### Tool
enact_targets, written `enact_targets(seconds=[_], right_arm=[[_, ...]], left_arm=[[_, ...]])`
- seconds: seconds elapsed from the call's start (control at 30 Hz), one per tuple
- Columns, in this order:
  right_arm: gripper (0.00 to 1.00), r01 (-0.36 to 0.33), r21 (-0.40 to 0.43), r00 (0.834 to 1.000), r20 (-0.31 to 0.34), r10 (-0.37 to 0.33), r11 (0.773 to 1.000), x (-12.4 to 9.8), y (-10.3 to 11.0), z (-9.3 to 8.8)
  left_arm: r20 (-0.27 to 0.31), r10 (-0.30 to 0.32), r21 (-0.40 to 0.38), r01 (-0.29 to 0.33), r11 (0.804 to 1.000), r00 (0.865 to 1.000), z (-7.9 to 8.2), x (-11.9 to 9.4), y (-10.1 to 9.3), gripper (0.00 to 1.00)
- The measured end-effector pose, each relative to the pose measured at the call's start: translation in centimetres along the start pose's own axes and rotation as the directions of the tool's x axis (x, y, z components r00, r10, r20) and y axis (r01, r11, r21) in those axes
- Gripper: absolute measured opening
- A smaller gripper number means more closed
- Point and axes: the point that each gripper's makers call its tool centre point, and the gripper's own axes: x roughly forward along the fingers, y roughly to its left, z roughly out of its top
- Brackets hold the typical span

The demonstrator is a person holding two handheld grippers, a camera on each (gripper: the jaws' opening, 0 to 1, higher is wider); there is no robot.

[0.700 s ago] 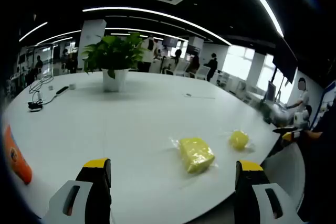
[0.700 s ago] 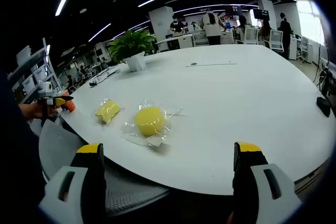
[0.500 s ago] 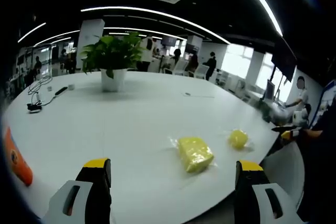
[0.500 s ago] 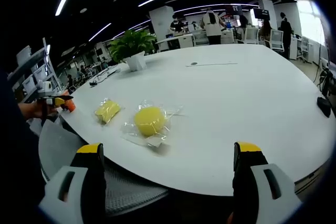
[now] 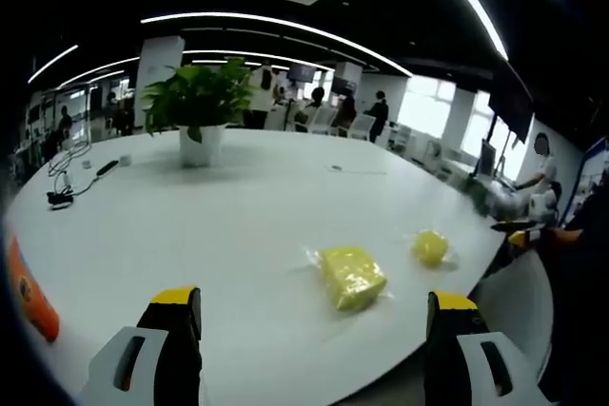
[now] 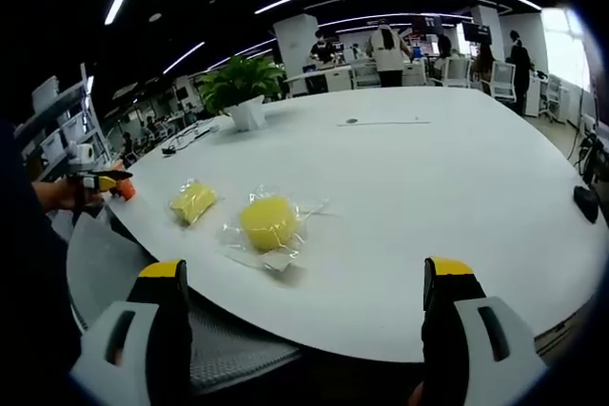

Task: Compare the silicone blocks by pressing each to a similar depth, holding the contact briefly, and releasing to observe deformation and rebound differences across the visible hardness samples.

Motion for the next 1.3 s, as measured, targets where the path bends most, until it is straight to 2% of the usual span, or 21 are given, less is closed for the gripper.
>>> enact_targets(seconds=[0.2, 0.53, 0.7, 1.17, 1.3], right_arm=[[0.96, -0.001, 0.004, 1.0, 0.002, 0.001, 1.0, 0.3, -0.3, 0.3], [0.96, 0.004, 0.021, 1.0, 0.017, -0.004, 1.0, 0.7, -0.4, 0.7], [0.96, 0.011, 0.004, 1.0, 0.02, -0.011, 1.0, 0.9, -0.2, 0.7], [0.96, 0.01, 0.007, 1.0, -0.004, -0.01, 1.0, 0.7, 0.0, 0.2], [0.96, 0.012, 0.009, 1.0, 0.003, -0.012, 1.0, 0.7, 0.1, 0.3]], left_arm=[[0.014, 0.037, -0.012, -0.036, 0.999, 0.999, 0.2, 0.0, 0.9, 1.0], [0.017, 0.004, -0.032, -0.004, 0.999, 1.0, 0.6, 0.7, 0.6, 1.0], [0.022, -0.009, -0.033, 0.009, 0.999, 1.0, 1.0, 1.2, 0.4, 1.0], [0.044, -0.006, -0.066, 0.009, 0.998, 0.999, 1.5, 1.2, 0.6, 1.0], [0.038, -0.006, -0.047, 0.008, 0.999, 0.999, 1.5, 1.3, 0.5, 1.0]])
